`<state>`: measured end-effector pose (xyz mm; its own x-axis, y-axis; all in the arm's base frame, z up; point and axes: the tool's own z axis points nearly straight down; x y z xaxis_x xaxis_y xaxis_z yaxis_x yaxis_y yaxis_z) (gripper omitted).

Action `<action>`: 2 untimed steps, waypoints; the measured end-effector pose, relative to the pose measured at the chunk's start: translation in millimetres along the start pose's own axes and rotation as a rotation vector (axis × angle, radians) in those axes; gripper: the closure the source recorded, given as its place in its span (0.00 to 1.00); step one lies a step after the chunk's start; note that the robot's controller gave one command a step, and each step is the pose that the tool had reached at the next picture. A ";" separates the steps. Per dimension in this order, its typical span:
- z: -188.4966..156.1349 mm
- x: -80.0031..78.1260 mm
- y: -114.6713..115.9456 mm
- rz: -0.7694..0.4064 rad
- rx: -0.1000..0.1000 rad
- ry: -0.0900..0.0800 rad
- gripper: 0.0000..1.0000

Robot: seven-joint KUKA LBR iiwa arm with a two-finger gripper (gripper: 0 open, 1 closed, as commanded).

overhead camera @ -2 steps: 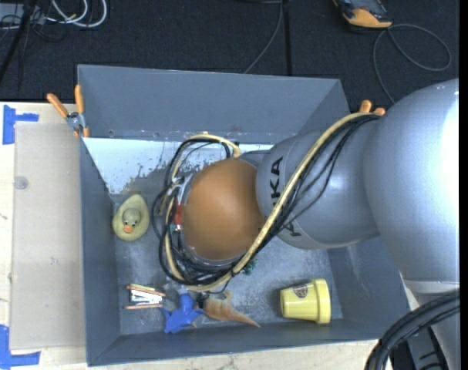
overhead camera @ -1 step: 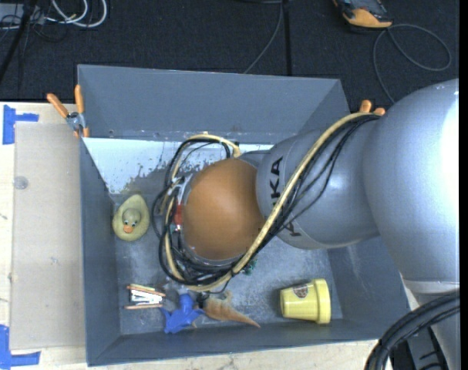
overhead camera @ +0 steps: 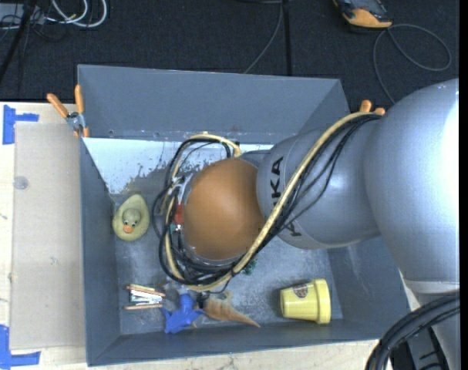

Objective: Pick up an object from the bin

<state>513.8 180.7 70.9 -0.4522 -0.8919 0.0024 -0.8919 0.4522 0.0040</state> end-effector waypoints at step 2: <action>-14.3 0.5 1.4 0.001 -0.004 0.003 1.00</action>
Offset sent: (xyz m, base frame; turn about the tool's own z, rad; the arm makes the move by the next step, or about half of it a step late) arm 0.0001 0.0000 0.0456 0.0000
